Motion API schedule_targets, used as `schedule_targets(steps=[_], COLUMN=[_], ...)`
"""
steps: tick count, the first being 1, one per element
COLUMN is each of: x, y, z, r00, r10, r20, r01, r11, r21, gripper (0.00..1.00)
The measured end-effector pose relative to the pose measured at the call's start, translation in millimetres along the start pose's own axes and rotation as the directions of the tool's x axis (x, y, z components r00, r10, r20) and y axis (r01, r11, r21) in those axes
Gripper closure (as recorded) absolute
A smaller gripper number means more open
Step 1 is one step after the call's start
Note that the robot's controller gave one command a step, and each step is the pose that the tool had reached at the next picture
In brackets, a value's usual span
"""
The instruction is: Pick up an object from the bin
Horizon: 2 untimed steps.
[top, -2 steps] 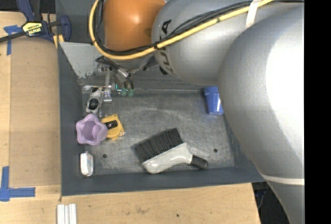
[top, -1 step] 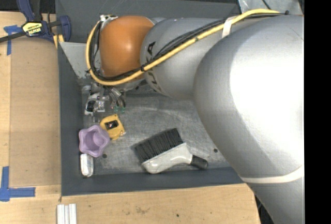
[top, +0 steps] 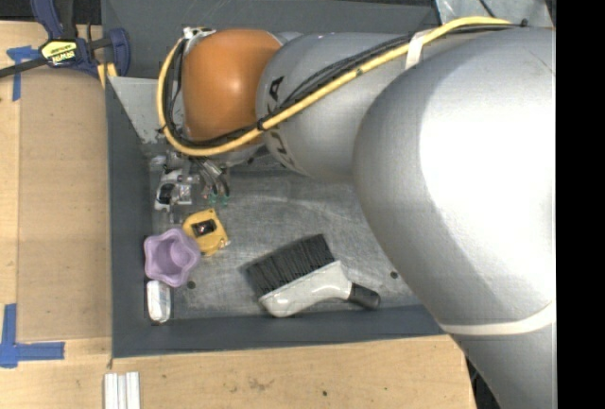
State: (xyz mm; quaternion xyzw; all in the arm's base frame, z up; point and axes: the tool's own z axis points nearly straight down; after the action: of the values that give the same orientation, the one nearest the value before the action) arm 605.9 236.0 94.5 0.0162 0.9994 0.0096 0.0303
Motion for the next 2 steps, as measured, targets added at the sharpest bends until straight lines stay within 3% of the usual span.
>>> schedule_targets(steps=[1,2], x=[1.5,-1.3], y=[0.4,-1.5], z=[-4.6,-50.7], r00=[1.0,0.998], r10=[-0.002,-0.012], r20=[-0.016,-0.057], r01=[0.002,0.013], r11=[1.0,1.0], r21=[0.004,0.019], gripper=[1.0,1.0])
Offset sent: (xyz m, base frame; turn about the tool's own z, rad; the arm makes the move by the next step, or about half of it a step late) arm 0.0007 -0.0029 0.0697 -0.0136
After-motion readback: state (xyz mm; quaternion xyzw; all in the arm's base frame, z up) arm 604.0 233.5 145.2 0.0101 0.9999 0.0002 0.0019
